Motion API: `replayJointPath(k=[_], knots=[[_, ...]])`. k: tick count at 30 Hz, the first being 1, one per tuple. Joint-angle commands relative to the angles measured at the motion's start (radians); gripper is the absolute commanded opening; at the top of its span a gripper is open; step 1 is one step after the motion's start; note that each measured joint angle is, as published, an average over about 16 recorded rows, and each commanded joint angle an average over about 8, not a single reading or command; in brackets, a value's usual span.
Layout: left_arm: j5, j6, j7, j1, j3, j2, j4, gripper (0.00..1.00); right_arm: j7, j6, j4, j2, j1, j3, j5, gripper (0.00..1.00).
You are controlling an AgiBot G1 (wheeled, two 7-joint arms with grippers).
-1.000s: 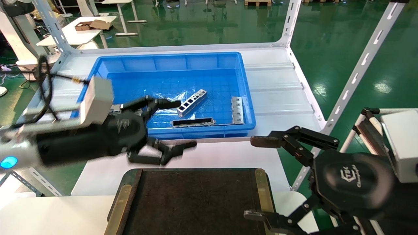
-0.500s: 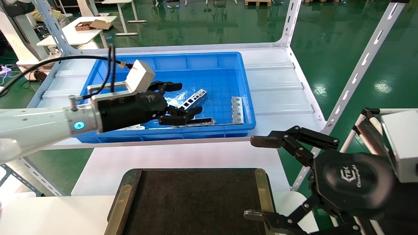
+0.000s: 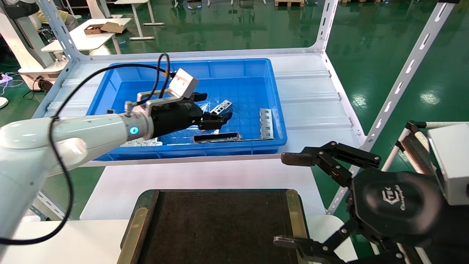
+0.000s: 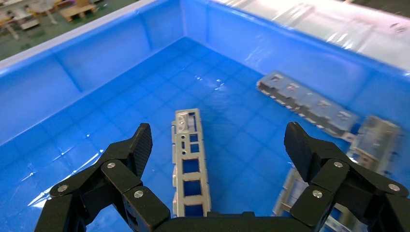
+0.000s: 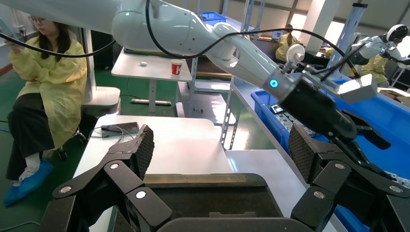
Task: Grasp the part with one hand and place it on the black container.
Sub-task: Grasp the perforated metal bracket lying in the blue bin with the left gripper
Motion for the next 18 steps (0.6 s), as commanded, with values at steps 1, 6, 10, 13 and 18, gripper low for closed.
replayJointPath(k=[1,6,10,13,18], knots=[[0.003,-0.035,0.021,-0.013,0.000,0.028,0.042,1.00,0.000,0.000,0.000,0.000,0.000,0.000,0.000,1.00],[-0.002,-0.089,0.033,-0.015,0.003,0.050,0.077,1.00,0.000,0.000,0.000,0.000,0.000,0.000,0.000,1.00],[-0.006,-0.115,0.024,-0.012,0.008,0.053,0.084,0.66,0.000,0.000,0.000,0.000,0.000,-0.001,0.001,0.66],[-0.010,-0.127,0.013,-0.009,0.014,0.054,0.085,0.29,0.000,0.000,0.000,0.000,0.000,-0.001,0.001,0.29],[-0.013,-0.139,-0.005,-0.002,0.025,0.053,0.085,0.00,-0.001,0.001,0.000,0.001,0.000,-0.001,0.001,0.00]])
